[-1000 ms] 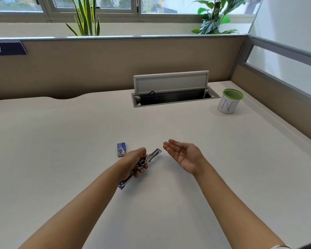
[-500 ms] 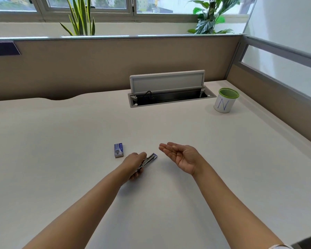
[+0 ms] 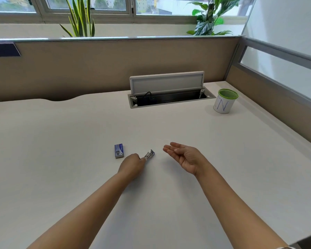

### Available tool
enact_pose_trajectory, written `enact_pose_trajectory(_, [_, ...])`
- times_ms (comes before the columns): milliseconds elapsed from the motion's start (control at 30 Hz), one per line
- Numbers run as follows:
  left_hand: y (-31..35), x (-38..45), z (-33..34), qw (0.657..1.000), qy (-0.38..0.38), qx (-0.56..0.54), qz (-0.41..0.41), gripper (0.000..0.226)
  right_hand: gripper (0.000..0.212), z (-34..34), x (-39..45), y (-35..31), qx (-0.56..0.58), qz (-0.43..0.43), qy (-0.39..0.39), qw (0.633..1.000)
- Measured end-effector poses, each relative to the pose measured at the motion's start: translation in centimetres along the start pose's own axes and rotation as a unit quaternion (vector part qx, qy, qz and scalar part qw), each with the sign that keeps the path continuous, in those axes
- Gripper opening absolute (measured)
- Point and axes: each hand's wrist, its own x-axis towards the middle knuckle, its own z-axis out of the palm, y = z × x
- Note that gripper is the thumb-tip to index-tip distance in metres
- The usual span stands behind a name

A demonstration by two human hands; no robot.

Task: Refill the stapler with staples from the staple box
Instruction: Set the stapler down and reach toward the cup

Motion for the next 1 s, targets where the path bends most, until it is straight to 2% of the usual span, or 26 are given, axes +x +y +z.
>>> enact_pose_trajectory(100, [0.3,-0.5,-0.1,0.999,0.011,0.020,0.036,0.017,0.042,0.0,0.1,0.2,-0.032,-0.009,0.026,0.999])
enact_pose_trajectory(200, [0.0,-1.0,0.2,0.993,0.025,0.069,0.096,0.025,0.041,-0.1,0.0,0.4,-0.044,-0.016,0.043,0.998])
enact_pose_trajectory(367, [-0.7,-1.5,0.6,0.981,0.095,0.110,0.129,0.025,0.041,0.0,-0.3,0.4,-0.056,-0.032,0.088,0.994])
enact_pose_trajectory(533, [-0.7,-1.2,0.6,0.970,0.141,0.124,0.152,0.026,0.050,-0.5,-0.6,0.3,0.005,-0.043,0.119,0.992])
enact_pose_trajectory(633, [-0.8,-0.8,0.9,0.965,0.147,0.144,0.163,0.028,0.037,-0.3,-0.9,0.2,0.054,-0.041,0.116,0.991])
enact_pose_trajectory(700, [-0.9,-0.6,1.0,0.960,0.145,0.170,0.170,0.028,0.022,-0.2,-1.1,-0.1,0.031,-0.035,0.123,0.991])
enact_pose_trajectory(833, [-0.9,-0.5,1.1,0.957,0.142,0.171,0.185,0.027,0.022,-0.2,-1.3,-0.7,-0.055,-0.040,0.137,0.988])
enact_pose_trajectory(1000, [-0.5,-0.3,0.9,0.961,0.131,0.159,0.184,0.030,0.023,-0.3,-1.3,-1.1,-0.051,-0.075,0.150,0.984])
